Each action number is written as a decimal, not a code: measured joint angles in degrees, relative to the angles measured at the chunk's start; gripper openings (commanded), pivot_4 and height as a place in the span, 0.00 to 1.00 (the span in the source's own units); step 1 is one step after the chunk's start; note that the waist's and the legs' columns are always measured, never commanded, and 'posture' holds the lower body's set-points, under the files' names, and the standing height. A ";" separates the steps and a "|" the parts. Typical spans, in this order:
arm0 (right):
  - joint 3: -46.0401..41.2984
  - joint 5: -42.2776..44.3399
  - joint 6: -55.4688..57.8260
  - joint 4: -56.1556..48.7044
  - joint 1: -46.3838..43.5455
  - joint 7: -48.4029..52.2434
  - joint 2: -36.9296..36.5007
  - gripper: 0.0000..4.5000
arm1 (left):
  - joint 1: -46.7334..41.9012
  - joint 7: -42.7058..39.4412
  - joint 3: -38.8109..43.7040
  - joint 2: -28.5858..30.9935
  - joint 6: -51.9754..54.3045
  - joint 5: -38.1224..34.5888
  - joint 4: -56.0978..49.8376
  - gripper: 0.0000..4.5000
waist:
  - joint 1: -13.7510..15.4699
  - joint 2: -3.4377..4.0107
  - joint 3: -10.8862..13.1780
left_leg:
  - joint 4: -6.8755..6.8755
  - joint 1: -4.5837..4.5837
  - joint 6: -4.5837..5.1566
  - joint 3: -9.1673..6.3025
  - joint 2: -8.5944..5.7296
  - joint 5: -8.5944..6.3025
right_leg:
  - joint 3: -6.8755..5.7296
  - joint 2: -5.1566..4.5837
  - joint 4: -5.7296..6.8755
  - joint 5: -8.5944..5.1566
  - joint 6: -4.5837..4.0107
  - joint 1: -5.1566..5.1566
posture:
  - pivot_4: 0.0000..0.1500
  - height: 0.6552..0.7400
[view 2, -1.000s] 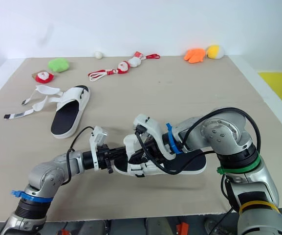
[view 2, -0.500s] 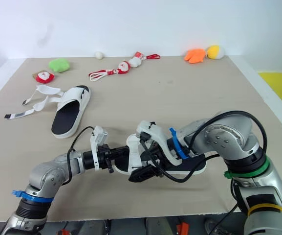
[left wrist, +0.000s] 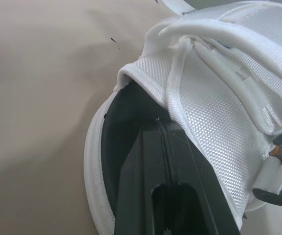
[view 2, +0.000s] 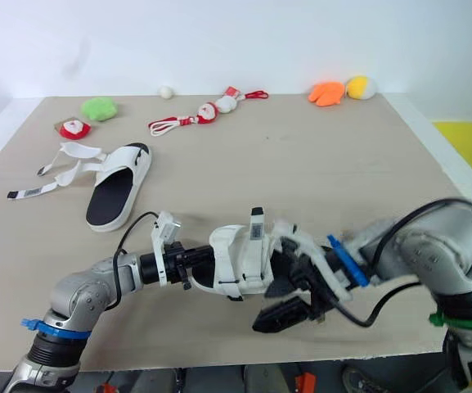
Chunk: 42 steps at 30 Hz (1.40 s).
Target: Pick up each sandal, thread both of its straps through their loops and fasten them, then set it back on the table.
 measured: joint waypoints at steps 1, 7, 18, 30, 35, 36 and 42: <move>-0.53 -0.31 -0.12 -0.92 1.55 -1.52 0.49 0.98 | 0.06 0.10 0.04 -0.04 0.01 0.00 -0.01 0.00 | 0.00 0.03 -0.01 | 0.00 0.00 0.00 0.00 0.00 0.00 | 0.00 0.00 0.00 0.01 0.02 0.00 | 1.00 1.00; -8.07 -1.23 -1.30 -3.21 10.04 -13.49 9.86 0.98 | 0.80 0.62 0.59 -0.15 -0.05 -0.08 -0.48 0.00 | -0.09 0.02 -0.03 | 0.04 0.10 -0.01 0.01 0.05 0.01 | 0.00 0.05 0.00 0.00 -0.02 0.04 | 1.00 1.00; -12.69 1.94 -0.57 -5.02 13.87 -29.45 22.95 0.98 | 0.95 0.73 1.71 0.71 0.03 0.04 -0.36 0.00 | -0.58 0.00 -0.04 | 0.08 0.28 -0.05 0.05 0.25 0.22 | 0.01 0.20 0.00 0.27 -0.28 0.06 | 1.00 1.00; -12.87 4.29 -2.35 -5.14 13.84 -35.61 26.32 0.21 | 0.80 0.26 1.54 1.32 0.22 -0.08 -0.32 0.00 | -1.35 0.04 -0.05 | 0.00 0.23 -0.12 0.02 0.34 0.25 | 0.02 0.32 0.00 0.29 -0.33 0.01 | 1.00 1.00; -12.78 6.41 -3.27 -5.05 13.55 -36.25 25.95 0.00 | 0.76 0.07 1.30 1.23 0.27 -0.37 -0.41 0.00 | -1.21 0.05 -0.06 | -0.03 0.10 -0.15 -0.03 0.28 0.20 | 0.06 0.31 0.00 0.18 -0.30 -0.03 | 1.00 1.00; -12.72 6.77 -3.37 -5.03 13.48 -36.33 25.87 0.00 | 0.74 0.18 1.31 1.21 0.27 -0.37 -0.40 0.00 | -1.21 0.05 -0.06 | -0.03 0.11 -0.15 -0.03 0.28 0.20 | 0.06 0.32 0.00 0.19 -0.30 -0.03 | 1.00 1.00; -10.14 12.27 -1.72 -2.62 12.55 -35.07 19.34 0.00 | 0.63 0.35 1.00 0.72 0.26 -0.41 -0.37 0.00 | -0.98 0.05 -0.06 | -0.03 0.10 -0.15 -0.03 0.19 0.20 | 0.06 0.23 -0.01 0.14 -0.37 -0.01 | 1.00 1.00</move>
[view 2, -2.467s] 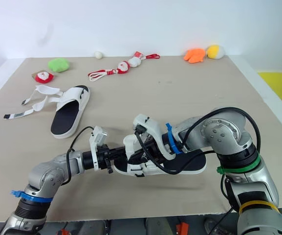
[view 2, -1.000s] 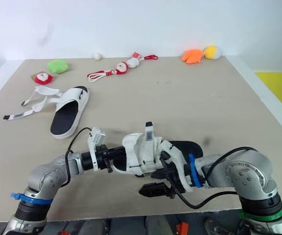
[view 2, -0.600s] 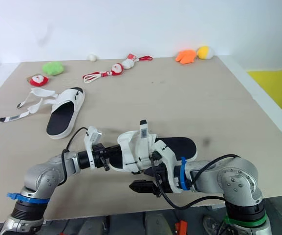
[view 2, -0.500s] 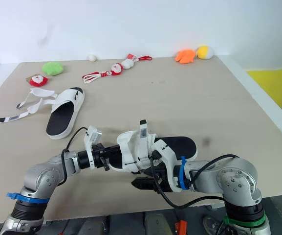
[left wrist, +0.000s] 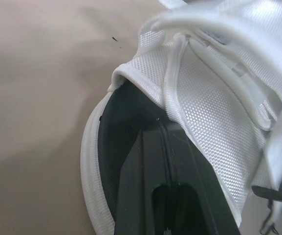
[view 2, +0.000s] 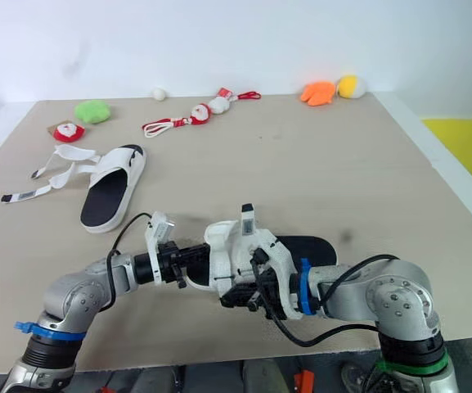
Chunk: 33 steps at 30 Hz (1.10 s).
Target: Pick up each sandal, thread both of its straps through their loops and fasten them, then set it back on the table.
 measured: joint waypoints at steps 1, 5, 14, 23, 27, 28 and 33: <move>0.59 1.22 0.74 0.58 0.00 0.48 -1.39 0.00 | 0.00 -0.03 -0.06 -0.01 0.00 -0.02 0.01 0.00 | 0.11 0.00 0.00 | -0.01 -0.01 0.01 0.00 -0.02 -0.01 | 0.00 -0.01 -0.01 -0.02 -0.02 0.00 | 1.00 1.00; 3.98 5.78 1.52 2.59 -0.03 1.36 -6.28 0.00 | -0.16 0.00 -0.40 -0.14 -0.05 -0.01 0.10 0.00 | 0.59 0.00 0.00 | -0.01 -0.03 0.03 0.00 -0.05 -0.03 | 0.01 -0.03 -0.01 -0.04 0.00 -0.01 | 1.00 1.00; 6.75 6.12 -3.34 -0.33 0.19 4.99 -12.67 0.00 | -0.16 0.01 -0.55 -0.33 -0.07 -0.04 0.10 0.00 | 0.80 -0.02 0.01 | -0.01 -0.06 -0.01 0.00 -0.07 -0.06 | 0.01 -0.05 -0.03 -0.09 0.08 -0.03 | 1.00 1.00; 9.05 -16.43 -19.29 -7.86 4.62 23.33 -22.30 0.79 | -0.19 -0.01 -0.68 -0.31 -0.08 -0.07 0.11 0.00 | 0.89 -0.03 0.00 | -0.01 -0.06 -0.06 0.01 -0.09 -0.09 | -0.03 -0.11 -0.04 -0.14 0.17 -0.06 | 1.00 1.00; 8.86 -29.88 -36.08 -10.10 11.22 34.71 -25.39 0.99 | -0.26 0.05 -0.83 -0.39 -0.07 -0.07 0.16 0.00 | 1.08 -0.04 0.01 | -0.01 -0.08 -0.08 0.02 -0.12 -0.10 | -0.05 -0.14 -0.04 -0.15 0.20 -0.08 | 1.00 1.00; 8.74 -35.94 -44.90 -10.47 14.62 38.12 -25.86 0.99 | -0.07 0.02 -0.72 -0.35 -0.09 -0.14 0.11 0.00 | 1.07 -0.06 0.02 | 0.00 -0.05 -0.16 0.00 -0.11 -0.14 | -0.08 -0.15 -0.05 -0.19 0.29 -0.06 | 1.00 1.00; 4.03 -62.33 -95.50 -3.74 25.94 52.61 -25.11 0.99 | 0.04 0.19 -0.53 -0.29 -0.06 -0.15 0.09 0.00 | 0.93 -0.17 0.04 | 0.09 0.19 -0.55 0.09 -0.13 -0.16 | -0.09 -0.24 -0.05 -0.18 0.38 0.16 | 1.00 1.00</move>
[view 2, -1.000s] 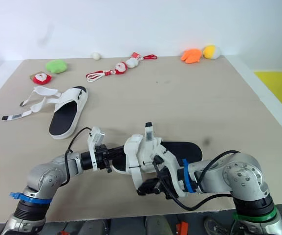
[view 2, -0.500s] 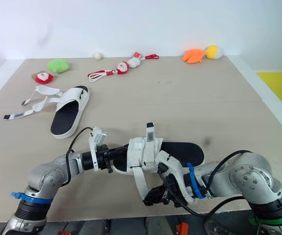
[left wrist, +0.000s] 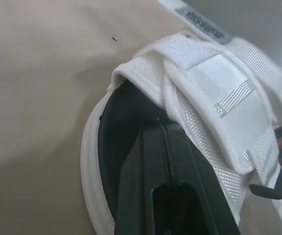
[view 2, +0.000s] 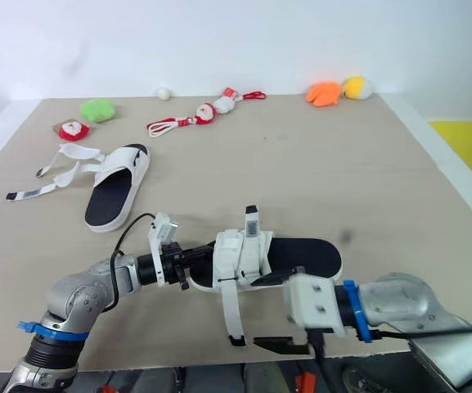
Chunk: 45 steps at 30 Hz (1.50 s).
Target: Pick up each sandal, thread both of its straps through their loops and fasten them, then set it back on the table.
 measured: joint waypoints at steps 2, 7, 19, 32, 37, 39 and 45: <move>0.00 -8.84 -19.84 8.17 -1.09 1.00 2.10 0.99 | -0.01 0.06 0.07 -0.02 -0.01 0.00 0.00 0.00 | -0.14 -0.13 0.06 | 0.03 0.16 -0.13 0.08 0.01 0.01 | 0.00 -0.05 -0.01 0.00 0.00 0.12 | 1.00 1.00; 1.62 -28.21 -57.79 25.51 -10.75 -4.67 10.26 0.99 | 0.08 0.17 0.10 -0.12 0.00 0.05 0.14 0.00 | -0.20 -0.16 0.11 | -0.05 0.55 -0.20 0.13 0.04 -0.02 | 0.02 -0.05 -0.01 -0.02 -0.04 0.45 | 1.00 1.00; 5.96 -42.79 -68.23 28.20 -19.38 -14.99 14.89 0.99 | -0.27 0.06 -0.16 -0.19 0.30 -0.02 0.51 0.00 | -0.03 -0.04 0.07 | -0.12 0.67 -0.32 -0.01 -0.04 -0.02 | 0.06 -0.05 0.00 -0.10 -0.27 0.65 | 1.00 1.00; 8.85 -49.92 -76.06 35.57 -21.00 -23.96 12.29 0.60 | -0.46 0.33 -0.30 -0.47 0.41 0.01 0.70 0.00 | -0.05 -0.04 0.07 | -0.11 0.77 -0.32 0.00 -0.07 -0.02 | 0.12 -0.07 0.00 -0.11 -0.28 0.75 | 1.00 1.00; 8.73 -56.05 -79.75 39.10 -21.55 -27.33 12.49 0.02 | -0.44 0.37 -0.25 -0.46 0.45 -0.01 0.69 0.00 | -0.05 -0.03 0.06 | -0.11 0.80 -0.32 0.01 -0.07 -0.02 | 0.15 -0.06 0.01 -0.10 -0.28 0.76 | 1.00 1.00; 8.84 -58.26 -80.38 39.30 -22.95 -28.31 13.38 0.01 | -0.35 0.41 -0.01 -0.31 0.56 -0.01 0.67 0.00 | -0.06 -0.07 0.04 | -0.10 0.91 -0.32 0.00 -0.06 -0.01 | 0.15 -0.05 0.02 -0.09 -0.28 0.85 | 1.00 1.00; 11.44 -58.06 -76.71 37.66 -23.63 -29.67 14.38 0.34 | -0.04 0.59 0.36 -0.18 0.80 -0.09 0.43 0.00 | -0.23 -0.16 -0.02 | -0.11 1.10 -0.31 0.02 -0.04 -0.01 | 0.17 -0.02 0.09 -0.07 -0.32 0.96 | 1.00 1.00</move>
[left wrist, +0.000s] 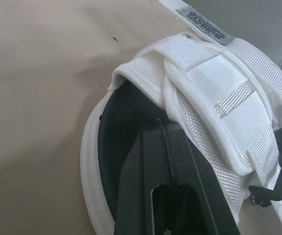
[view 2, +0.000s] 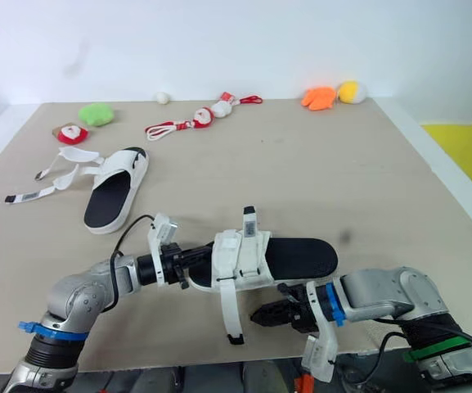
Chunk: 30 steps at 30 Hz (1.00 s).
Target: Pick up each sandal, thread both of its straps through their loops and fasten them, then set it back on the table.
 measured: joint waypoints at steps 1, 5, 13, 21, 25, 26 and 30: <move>0.47 0.72 0.92 -1.07 -0.03 0.00 0.04 0.45 | 0.03 0.06 0.01 0.00 0.07 -0.02 -0.07 0.00 | 0.01 0.01 0.00 | 0.00 0.01 0.00 0.00 0.00 0.00 | 0.00 0.00 0.04 -0.02 -0.01 0.00 | 1.00 1.00; 2.37 2.08 4.39 -5.62 -1.68 0.22 0.00 0.86 | 0.20 0.42 0.10 -0.01 0.29 -0.06 -0.44 0.00 | 0.02 0.02 -0.01 | -0.01 0.04 0.00 0.00 0.01 0.00 | 0.00 0.02 0.07 -0.03 -0.02 0.00 | 1.00 1.00; 4.34 3.80 7.66 -8.32 -2.84 0.23 -1.63 0.99 | 0.14 0.43 0.16 0.00 0.71 -0.41 -0.44 0.00 | 0.06 0.02 0.00 | -0.02 0.03 0.00 0.00 0.00 -0.01 | 0.01 0.01 0.07 -0.07 -0.07 0.00 | 1.00 1.00; 4.92 7.33 10.13 -10.01 -2.19 1.29 -5.17 0.99 | 0.16 0.31 0.25 0.09 1.00 -0.70 -0.46 0.00 | 0.08 0.02 0.00 | -0.03 0.02 0.01 0.00 0.00 -0.01 | 0.02 0.01 0.07 -0.10 -0.09 0.00 | 1.00 1.00; 5.50 8.55 10.63 -11.09 -1.97 1.40 -5.69 0.99 | 0.23 0.35 0.45 0.34 1.61 -1.33 -0.53 0.00 | 0.06 0.02 -0.01 | -0.03 0.02 0.01 0.01 -0.01 -0.02 | 0.03 0.01 0.07 -0.11 -0.09 0.00 | 1.00 1.00; 5.63 8.66 10.80 -11.42 -1.97 1.41 -5.68 0.99 | 0.24 0.37 0.46 0.41 1.70 -1.49 -0.55 0.00 | 0.06 0.02 -0.01 | -0.03 0.02 0.01 0.01 -0.01 -0.02 | 0.03 0.01 0.07 -0.12 -0.09 0.00 | 1.00 1.00; 6.26 8.35 11.87 -12.27 -1.97 1.50 -5.14 0.99 | 0.24 0.50 0.48 0.47 1.99 -1.66 -0.66 0.00 | 0.07 0.02 -0.01 | -0.03 0.02 0.00 0.01 -0.01 -0.02 | 0.03 0.01 0.07 -0.12 -0.09 0.00 | 1.00 1.00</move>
